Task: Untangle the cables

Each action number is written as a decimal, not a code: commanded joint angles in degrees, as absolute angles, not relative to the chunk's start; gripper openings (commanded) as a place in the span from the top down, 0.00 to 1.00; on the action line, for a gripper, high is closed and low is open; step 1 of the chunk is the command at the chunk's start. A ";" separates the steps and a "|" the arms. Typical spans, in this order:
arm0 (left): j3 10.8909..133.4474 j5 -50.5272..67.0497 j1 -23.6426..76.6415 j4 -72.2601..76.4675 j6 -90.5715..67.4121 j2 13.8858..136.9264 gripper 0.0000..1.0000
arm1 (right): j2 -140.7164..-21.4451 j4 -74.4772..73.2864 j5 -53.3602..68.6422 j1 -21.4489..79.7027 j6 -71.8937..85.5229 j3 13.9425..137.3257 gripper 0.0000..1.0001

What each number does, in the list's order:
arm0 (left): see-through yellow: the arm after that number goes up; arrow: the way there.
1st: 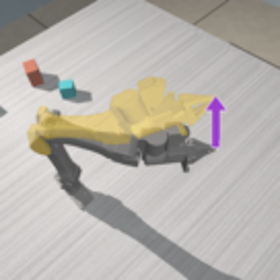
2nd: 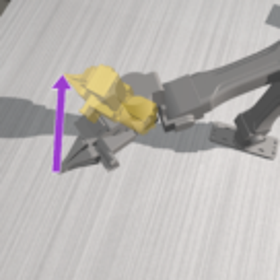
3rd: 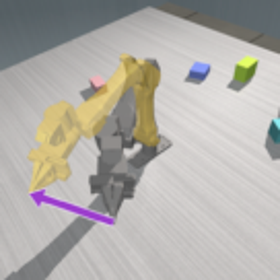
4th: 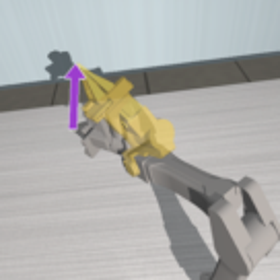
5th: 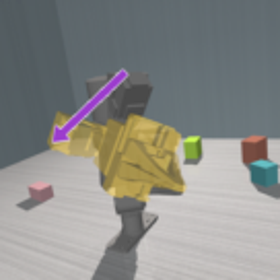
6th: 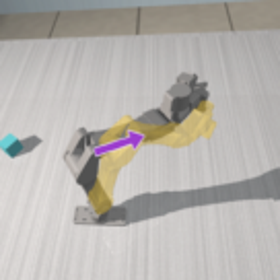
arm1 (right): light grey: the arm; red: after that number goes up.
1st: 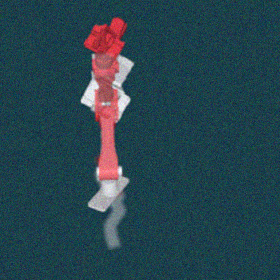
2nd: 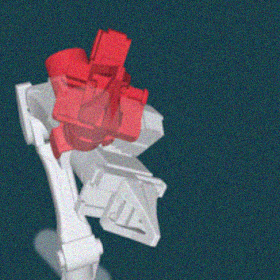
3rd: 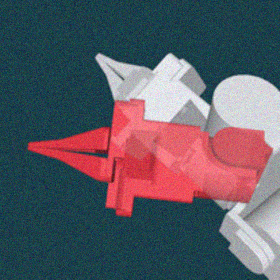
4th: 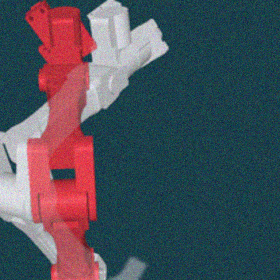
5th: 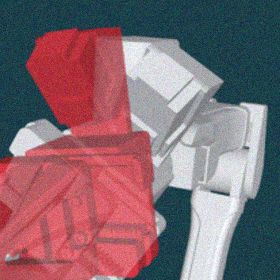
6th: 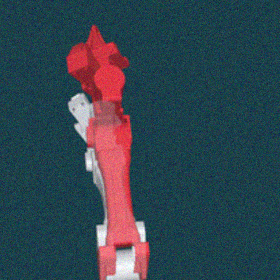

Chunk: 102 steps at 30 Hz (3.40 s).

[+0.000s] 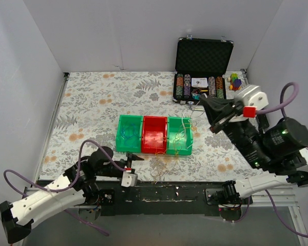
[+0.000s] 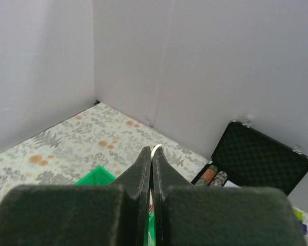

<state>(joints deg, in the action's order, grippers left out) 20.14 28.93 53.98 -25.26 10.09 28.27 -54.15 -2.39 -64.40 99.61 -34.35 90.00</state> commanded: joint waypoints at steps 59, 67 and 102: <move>25.93 35.86 57.74 1.41 -7.56 43.51 1.00 | -47.46 -13.98 -57.39 100.81 -10.37 87.45 0.99; 24.44 38.32 57.83 -4.30 -4.58 41.84 1.00 | -46.85 -14.33 -63.72 100.81 -13.09 88.86 0.99; 31.36 38.23 59.77 -20.74 9.24 39.90 0.02 | -45.79 -21.00 -52.21 100.81 -0.36 85.61 0.99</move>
